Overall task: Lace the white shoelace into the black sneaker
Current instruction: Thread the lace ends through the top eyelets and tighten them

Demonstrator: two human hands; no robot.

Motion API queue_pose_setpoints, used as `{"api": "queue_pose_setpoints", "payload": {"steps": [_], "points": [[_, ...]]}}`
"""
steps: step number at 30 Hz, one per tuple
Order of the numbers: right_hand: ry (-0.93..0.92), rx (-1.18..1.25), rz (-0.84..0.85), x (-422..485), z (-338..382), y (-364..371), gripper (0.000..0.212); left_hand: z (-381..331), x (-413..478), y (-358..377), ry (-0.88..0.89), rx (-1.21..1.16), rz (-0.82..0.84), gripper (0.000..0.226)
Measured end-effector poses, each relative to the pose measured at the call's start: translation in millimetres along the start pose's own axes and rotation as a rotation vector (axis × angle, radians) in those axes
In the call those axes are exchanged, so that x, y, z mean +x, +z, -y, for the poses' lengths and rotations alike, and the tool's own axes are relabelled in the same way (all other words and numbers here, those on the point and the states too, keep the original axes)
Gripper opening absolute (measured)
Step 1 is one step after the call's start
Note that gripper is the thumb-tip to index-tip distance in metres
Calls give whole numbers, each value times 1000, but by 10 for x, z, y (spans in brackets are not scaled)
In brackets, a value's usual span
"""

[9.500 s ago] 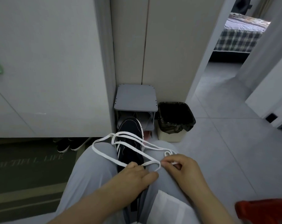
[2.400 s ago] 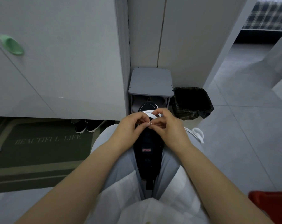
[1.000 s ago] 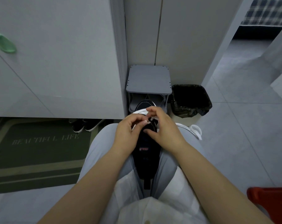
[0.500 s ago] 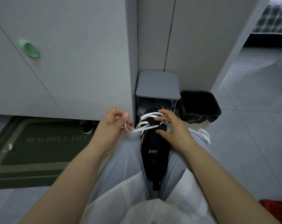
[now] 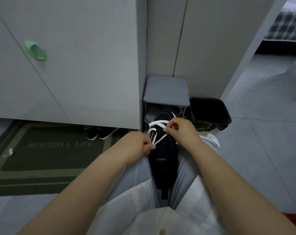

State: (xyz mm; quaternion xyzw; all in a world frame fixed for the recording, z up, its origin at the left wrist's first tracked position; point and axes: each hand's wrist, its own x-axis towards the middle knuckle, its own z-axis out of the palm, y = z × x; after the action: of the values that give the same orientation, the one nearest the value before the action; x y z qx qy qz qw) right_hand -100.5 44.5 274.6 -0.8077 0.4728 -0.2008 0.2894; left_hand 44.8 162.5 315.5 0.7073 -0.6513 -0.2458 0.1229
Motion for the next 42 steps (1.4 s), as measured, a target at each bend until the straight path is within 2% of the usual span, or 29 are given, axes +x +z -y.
{"api": "queue_pose_setpoints", "payload": {"steps": [3, 6, 8, 10, 13, 17, 19, 22, 25, 28, 30, 33, 35, 38, 40, 42], "points": [[-51, 72, -9, -13, 75, -136, 13, 119, -31, 78, 70, -9, -29, 27], [-122, 359, 42, -54, 260, -350, 15, 191, -32, 173, 103, -243, -179, 24], [-160, 433, 85, -71, 377, -469, 16, 171, -21, 209, 132, -391, -276, 25], [-146, 388, 119, -59, 426, -507, 19, 88, -30, 227, 169, -512, -308, 29], [-50, 289, 167, -2, 327, -456, 21, -19, -90, 239, 204, -719, -260, 32], [41, 297, 158, 24, 181, -399, 19, -30, -262, 137, 123, -1069, -280, 38], [49, 321, 154, 44, 170, -379, 19, -16, -340, 68, 99, -1151, -287, 40], [58, 421, 118, 64, 238, -395, 19, -11, -381, 40, 28, -999, -232, 40], [27, 456, 38, 30, 369, -530, 15, 69, -249, 79, -116, -868, -233, 38], [-6, 407, 78, -64, 536, -690, 9, 95, -40, 116, -181, -623, -255, 38], [-50, 299, 78, -127, 651, -812, 24, 54, 65, 120, -179, -432, -231, 35], [-116, 171, 64, -192, 804, -1063, 41, -18, 151, 135, -205, -266, -119, 26], [-102, 17, 126, -248, 863, -1238, 36, -61, 175, 139, -186, -108, -38, 32], [3, -156, 310, -355, 855, -1429, 12, -123, 180, 112, -119, 120, 29, 37], [79, -223, 407, -418, 805, -1482, 8, -128, 187, 105, -58, 224, 21, 33], [120, -250, 412, -462, 757, -1496, 12, -125, 171, 111, 18, 276, 1, 29]]}}
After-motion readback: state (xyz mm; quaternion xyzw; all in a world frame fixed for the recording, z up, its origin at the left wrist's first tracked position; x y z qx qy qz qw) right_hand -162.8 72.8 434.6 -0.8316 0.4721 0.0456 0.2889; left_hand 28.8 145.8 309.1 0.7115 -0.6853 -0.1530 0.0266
